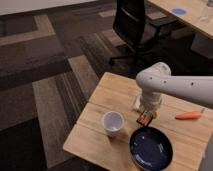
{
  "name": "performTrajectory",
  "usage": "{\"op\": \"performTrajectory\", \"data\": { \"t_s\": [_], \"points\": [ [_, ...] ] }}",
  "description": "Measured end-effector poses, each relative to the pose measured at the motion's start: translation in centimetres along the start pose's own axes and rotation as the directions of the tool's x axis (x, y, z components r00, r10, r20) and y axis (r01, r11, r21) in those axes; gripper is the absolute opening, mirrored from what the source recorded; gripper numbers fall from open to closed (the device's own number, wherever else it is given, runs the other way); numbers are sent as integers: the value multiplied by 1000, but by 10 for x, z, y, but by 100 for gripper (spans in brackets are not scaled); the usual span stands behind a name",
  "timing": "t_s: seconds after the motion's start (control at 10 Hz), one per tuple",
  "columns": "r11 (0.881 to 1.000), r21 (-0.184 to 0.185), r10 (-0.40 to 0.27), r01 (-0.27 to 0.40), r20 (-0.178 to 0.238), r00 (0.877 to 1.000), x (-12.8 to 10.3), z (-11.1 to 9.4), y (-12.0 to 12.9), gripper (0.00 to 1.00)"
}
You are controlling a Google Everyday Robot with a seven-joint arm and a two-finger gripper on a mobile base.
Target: Place the eraser on the white sponge
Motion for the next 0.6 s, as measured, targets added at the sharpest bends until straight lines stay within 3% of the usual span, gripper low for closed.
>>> {"op": "performTrajectory", "data": {
  "t_s": [0.2, 0.6],
  "points": [
    [1000, 0, 0, 0, 0, 1000, 0, 0, 0, 0],
    [999, -33, -1, 3, 75, 997, -44, -9, 5, 0]
  ]
}}
